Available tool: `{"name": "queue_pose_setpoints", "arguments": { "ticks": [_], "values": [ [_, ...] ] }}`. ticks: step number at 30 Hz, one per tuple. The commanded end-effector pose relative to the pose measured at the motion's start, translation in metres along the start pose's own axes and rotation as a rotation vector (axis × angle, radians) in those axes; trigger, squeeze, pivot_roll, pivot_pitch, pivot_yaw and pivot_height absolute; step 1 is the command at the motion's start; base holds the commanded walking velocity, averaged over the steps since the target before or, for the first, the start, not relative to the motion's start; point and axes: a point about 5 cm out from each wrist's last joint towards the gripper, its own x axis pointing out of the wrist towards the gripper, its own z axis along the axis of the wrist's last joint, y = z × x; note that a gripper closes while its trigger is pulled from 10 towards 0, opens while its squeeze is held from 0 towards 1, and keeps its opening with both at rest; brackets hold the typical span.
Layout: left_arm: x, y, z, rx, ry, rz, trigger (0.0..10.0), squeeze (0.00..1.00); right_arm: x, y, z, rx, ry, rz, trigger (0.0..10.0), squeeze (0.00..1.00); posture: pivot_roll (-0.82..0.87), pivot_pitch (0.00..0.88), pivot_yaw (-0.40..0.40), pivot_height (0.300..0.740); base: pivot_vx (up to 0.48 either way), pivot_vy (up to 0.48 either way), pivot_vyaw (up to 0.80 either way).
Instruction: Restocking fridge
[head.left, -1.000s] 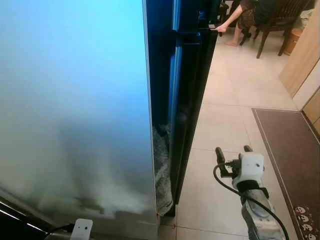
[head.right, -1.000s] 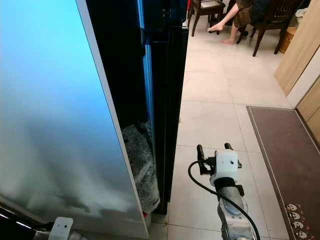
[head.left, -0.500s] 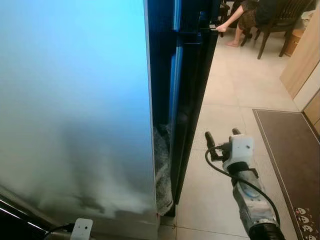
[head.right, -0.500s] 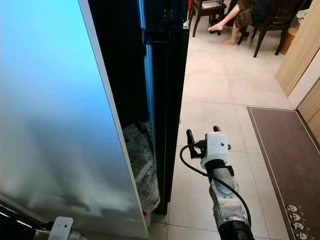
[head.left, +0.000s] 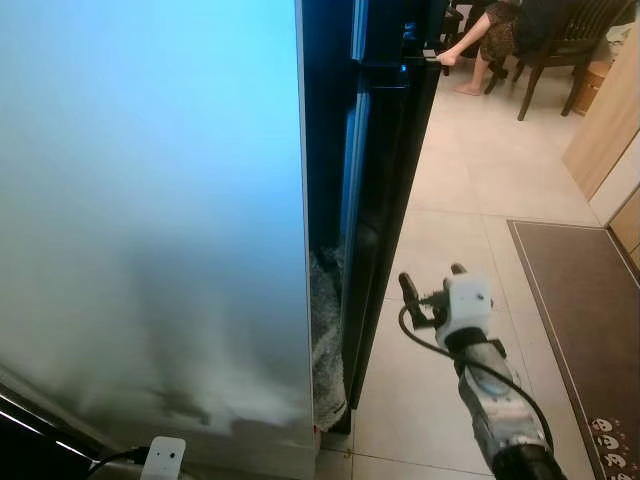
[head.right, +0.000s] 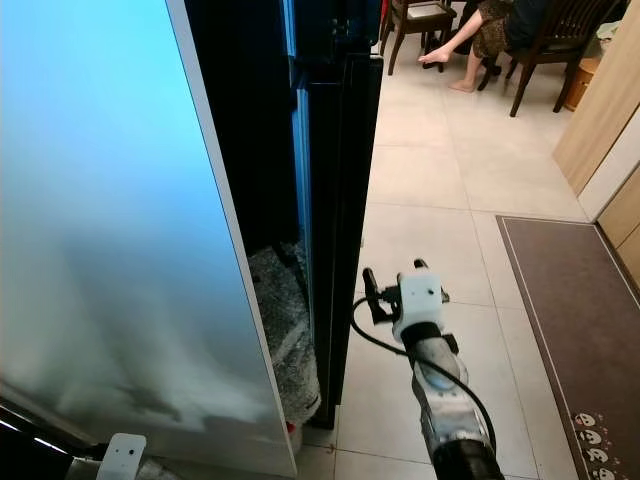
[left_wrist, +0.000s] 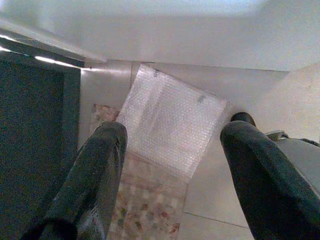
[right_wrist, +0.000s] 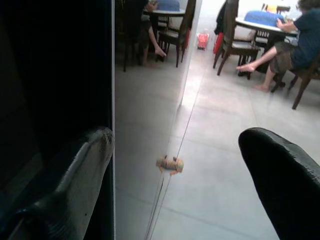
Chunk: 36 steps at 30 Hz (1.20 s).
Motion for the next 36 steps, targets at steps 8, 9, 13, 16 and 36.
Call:
{"name": "queue_pose_setpoints", "arguments": {
  "ticks": [8, 9, 13, 16, 36],
  "values": [
    [0.0, 0.001, -0.002, -0.013, 0.01, 0.011, 10.0, 0.0, 0.016, 0.01, 0.006, -0.008, 0.016, 0.115, 10.0, 0.0, -0.14, 0.0, 0.017, 0.74, 0.0, 0.0, 0.0],
    [0.0, 0.001, -0.001, -0.014, 0.01, 0.012, 10.0, 0.0, 0.018, 0.01, 0.008, -0.007, 0.013, 0.112, 10.0, 0.0, -0.14, 0.0, 0.017, 0.74, 0.0, 0.0, 0.0],
    [0.0, 0.001, -0.001, -0.015, 0.009, 0.012, 10.0, 0.0, 0.019, 0.01, 0.009, -0.007, 0.011, 0.109, 10.0, 0.0, -0.14, 0.0, 0.019, 0.74, 0.0, 0.0, 0.0],
    [0.0, 0.001, -0.001, -0.015, 0.009, 0.012, 10.0, 0.0, 0.022, 0.009, 0.01, -0.012, 0.008, 0.104, 10.0, 0.0, -0.14, 0.0, 0.022, 0.74, 0.0, 0.0, 0.0],
    [0.0, 0.003, -0.001, -0.009, 0.008, 0.021, 10.0, 0.0, 0.038, -0.007, 0.022, -0.069, 0.001, 0.051, 10.0, 0.0, -0.12, 0.0, 0.022, 0.74, 0.0, 0.0, 0.0]
  ]
}}
